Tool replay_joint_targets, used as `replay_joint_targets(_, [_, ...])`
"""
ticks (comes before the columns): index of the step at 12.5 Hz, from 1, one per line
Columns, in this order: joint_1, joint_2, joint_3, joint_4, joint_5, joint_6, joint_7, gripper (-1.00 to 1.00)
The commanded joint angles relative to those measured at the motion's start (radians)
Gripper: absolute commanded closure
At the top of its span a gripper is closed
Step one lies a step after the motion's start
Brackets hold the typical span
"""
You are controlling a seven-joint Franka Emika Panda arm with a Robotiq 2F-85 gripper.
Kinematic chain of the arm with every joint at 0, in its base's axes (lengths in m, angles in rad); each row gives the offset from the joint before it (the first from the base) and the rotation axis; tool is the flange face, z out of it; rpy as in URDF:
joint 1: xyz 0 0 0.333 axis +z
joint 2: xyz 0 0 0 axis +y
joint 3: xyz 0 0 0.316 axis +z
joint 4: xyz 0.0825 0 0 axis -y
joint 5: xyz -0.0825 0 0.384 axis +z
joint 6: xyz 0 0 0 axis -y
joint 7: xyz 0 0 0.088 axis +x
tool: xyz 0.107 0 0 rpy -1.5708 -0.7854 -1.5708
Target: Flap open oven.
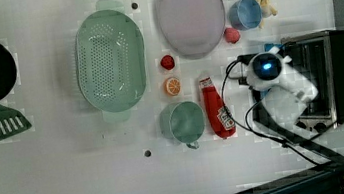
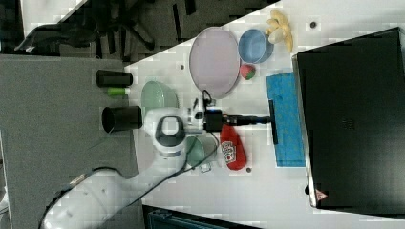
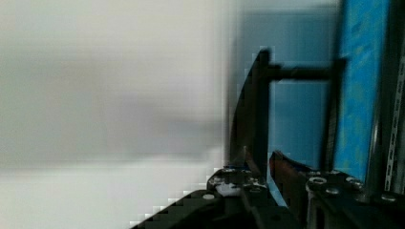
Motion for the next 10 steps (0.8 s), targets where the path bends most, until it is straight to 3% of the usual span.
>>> replay_joint_targets(1, [-0.005,-0.199,-0.002,0.033,0.171,0.027,0.051,0.65])
replay_joint_targets(4, [-0.013,-0.341,-0.003,0.032,0.418,-0.027,0.045,0.65])
replay_joint_targets(8, [-0.015,-0.512,-0.012,0.04,0.665,-0.121,0.045,0.65])
replay_joint_targets(10, [-0.015,-0.588,-0.012,0.044,0.742,-0.145,0.05,0.65])
